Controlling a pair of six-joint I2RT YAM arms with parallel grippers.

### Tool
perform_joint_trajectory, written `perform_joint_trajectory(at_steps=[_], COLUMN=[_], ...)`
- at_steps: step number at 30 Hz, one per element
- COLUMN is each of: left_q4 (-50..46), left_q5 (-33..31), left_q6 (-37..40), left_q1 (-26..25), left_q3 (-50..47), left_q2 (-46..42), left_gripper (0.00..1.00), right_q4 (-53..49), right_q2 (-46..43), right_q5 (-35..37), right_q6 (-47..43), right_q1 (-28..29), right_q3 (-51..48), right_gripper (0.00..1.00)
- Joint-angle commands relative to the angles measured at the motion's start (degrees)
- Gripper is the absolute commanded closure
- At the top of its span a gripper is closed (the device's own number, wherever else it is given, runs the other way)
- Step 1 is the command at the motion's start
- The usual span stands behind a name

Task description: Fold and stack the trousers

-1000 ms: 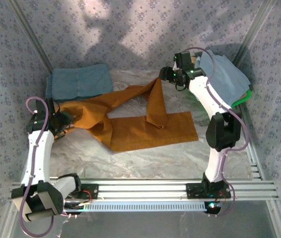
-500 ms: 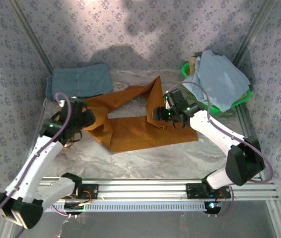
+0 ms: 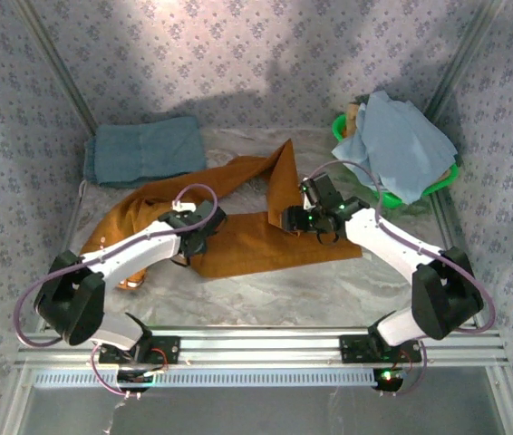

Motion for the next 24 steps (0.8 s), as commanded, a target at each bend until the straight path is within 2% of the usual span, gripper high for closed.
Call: perform_joint_trajectory(at_steps=[1, 2, 5, 8, 11, 15, 18, 20, 21, 22, 24], left_q4=[1.43, 2.52, 6.62, 8.86, 12.70, 11.22, 9.71, 8.43, 7.77, 7.08, 4.78], left_q5=[-5.92, -7.09, -8.49, -11.11, -11.88, -13.40, -13.68, -13.83, -13.68, -13.67, -13.08], left_q6=[-3.12, -3.36, -2.82, -2.80, -0.90, -0.53, 0.80, 2.02, 2.92, 3.76, 5.36], left_q1=[2.87, 3.66, 6.47, 8.02, 8.37, 8.16, 8.04, 8.01, 7.92, 7.78, 7.57], left_q3=[-1.66, -2.06, -1.85, -0.23, -0.61, -0.75, -1.61, -1.79, -1.80, -1.80, -1.24], left_q2=[2.33, 3.24, 7.23, 11.63, 13.21, 11.21, 6.82, 3.89, 2.29, 0.74, -2.12], left_gripper=[0.47, 0.41, 0.34, 0.34, 0.48, 0.78, 1.00, 1.00, 1.00, 1.00, 1.00], right_q4=[1.20, 1.55, 2.57, 2.68, 3.26, 3.28, 3.11, 3.41, 3.53, 3.47, 3.34], right_q2=[0.98, 1.22, 1.86, 2.12, 3.25, 5.38, 6.06, 6.67, 6.87, 6.91, 6.19], right_q5=[-2.38, -2.80, -3.34, -1.35, -0.74, 0.25, 1.55, 2.71, 3.26, 3.83, 4.82], right_q6=[0.16, 0.22, 0.63, 1.36, 3.73, 6.45, 7.31, 7.36, 7.41, 7.49, 7.50], right_q1=[-0.28, -0.23, -0.31, -1.05, -3.60, -5.92, -6.02, -6.16, -6.43, -6.64, -7.30], right_q3=[-2.31, -2.80, -4.24, -5.90, -8.52, -11.37, -12.80, -13.52, -13.72, -13.81, -14.11], right_gripper=[0.31, 0.31, 0.30, 0.23, 0.18, 0.18, 0.22, 0.34, 0.45, 0.60, 0.81])
